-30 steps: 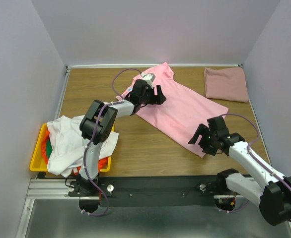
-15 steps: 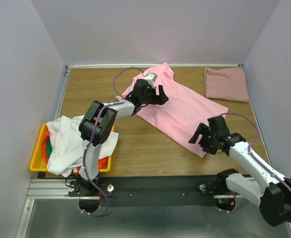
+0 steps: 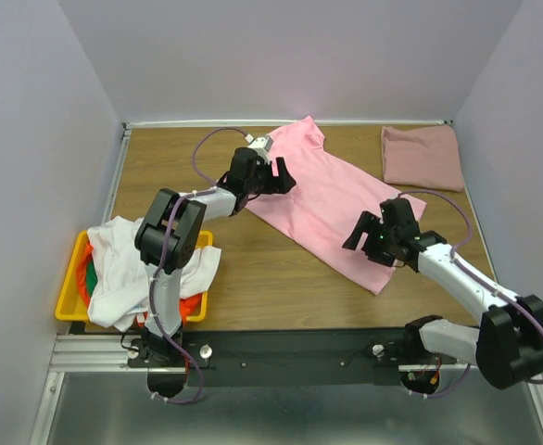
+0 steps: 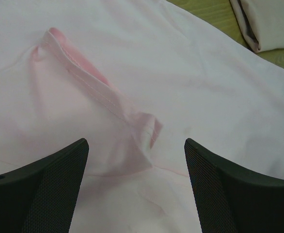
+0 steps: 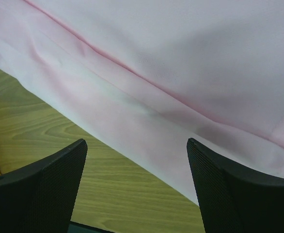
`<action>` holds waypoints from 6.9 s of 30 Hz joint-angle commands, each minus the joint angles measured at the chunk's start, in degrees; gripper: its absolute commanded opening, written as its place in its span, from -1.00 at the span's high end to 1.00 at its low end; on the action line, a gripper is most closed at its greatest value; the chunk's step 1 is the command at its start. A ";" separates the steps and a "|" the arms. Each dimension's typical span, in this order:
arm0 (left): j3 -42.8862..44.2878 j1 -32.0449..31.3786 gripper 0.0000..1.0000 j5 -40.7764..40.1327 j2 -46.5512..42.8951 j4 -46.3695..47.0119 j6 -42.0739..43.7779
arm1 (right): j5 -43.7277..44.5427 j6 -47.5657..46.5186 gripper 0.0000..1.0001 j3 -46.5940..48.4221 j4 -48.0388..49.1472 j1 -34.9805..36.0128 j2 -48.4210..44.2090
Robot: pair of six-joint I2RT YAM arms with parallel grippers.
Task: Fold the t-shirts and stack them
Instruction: Fold the tshirt
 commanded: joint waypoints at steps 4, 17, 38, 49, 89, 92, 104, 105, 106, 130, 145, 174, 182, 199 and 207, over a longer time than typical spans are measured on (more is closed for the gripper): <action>-3.98 1.33 -0.75 -0.10 -0.13 1.09 0.99 | -2.73 -2.06 -0.79 -0.96 5.88 1.49 5.76; -13.29 2.21 -0.76 -2.21 -3.21 2.77 0.28 | -2.21 4.26 -0.78 -8.87 5.27 2.20 1.55; -33.33 1.42 -0.76 -5.55 -12.71 10.50 -3.49 | 5.79 6.47 -1.00 -8.26 1.05 2.11 -7.95; -38.87 -1.66 -0.76 -5.99 -14.37 14.54 -6.04 | 7.20 8.13 -1.00 -5.71 -0.27 2.19 3.28; -55.13 -16.86 -0.77 -13.81 -26.94 21.13 -17.03 | 22.32 20.00 -1.00 -2.72 -24.53 -1.94 -3.29; -56.98 -17.65 -0.77 -14.43 -28.26 21.22 -17.91 | 22.58 19.83 -1.00 -2.37 -24.53 -2.29 -2.76; -61.37 -23.89 -0.77 -15.39 -37.38 20.27 -22.74 | 22.14 15.79 -1.00 2.81 -24.53 -2.73 -3.38; -61.38 -24.33 -0.77 -15.66 -38.62 19.21 -22.83 | 22.49 14.48 -1.00 3.77 -24.61 -2.73 -3.03; -61.38 -24.51 -0.77 -15.66 -40.03 18.07 -22.83 | 22.93 13.94 -1.00 4.57 -24.70 -2.73 -2.94; -30.38 -6.06 -0.97 -12.94 -43.40 -3.65 -0.17 | 43.95 -10.22 -0.84 20.74 -3.44 -4.74 10.92; -12.69 0.54 -0.95 -5.20 -24.84 -7.52 5.11 | 11.78 -14.71 -0.82 25.76 10.18 -24.96 29.22; -7.06 2.74 -0.86 -5.37 -19.21 -11.64 9.24 | 8.17 -18.93 -0.10 29.36 15.20 -26.55 44.34; -6.27 2.74 -0.86 -7.48 -19.12 -13.14 10.57 | 7.55 -19.55 0.15 29.10 15.81 -26.55 44.96; 8.92 3.44 -0.59 -15.66 -5.69 -20.70 13.20 | 6.67 -19.46 0.90 27.60 15.73 -26.46 44.00; 17.28 4.58 -0.44 -15.66 1.61 -26.32 13.38 | 6.15 -19.46 0.90 27.52 15.73 -26.55 44.08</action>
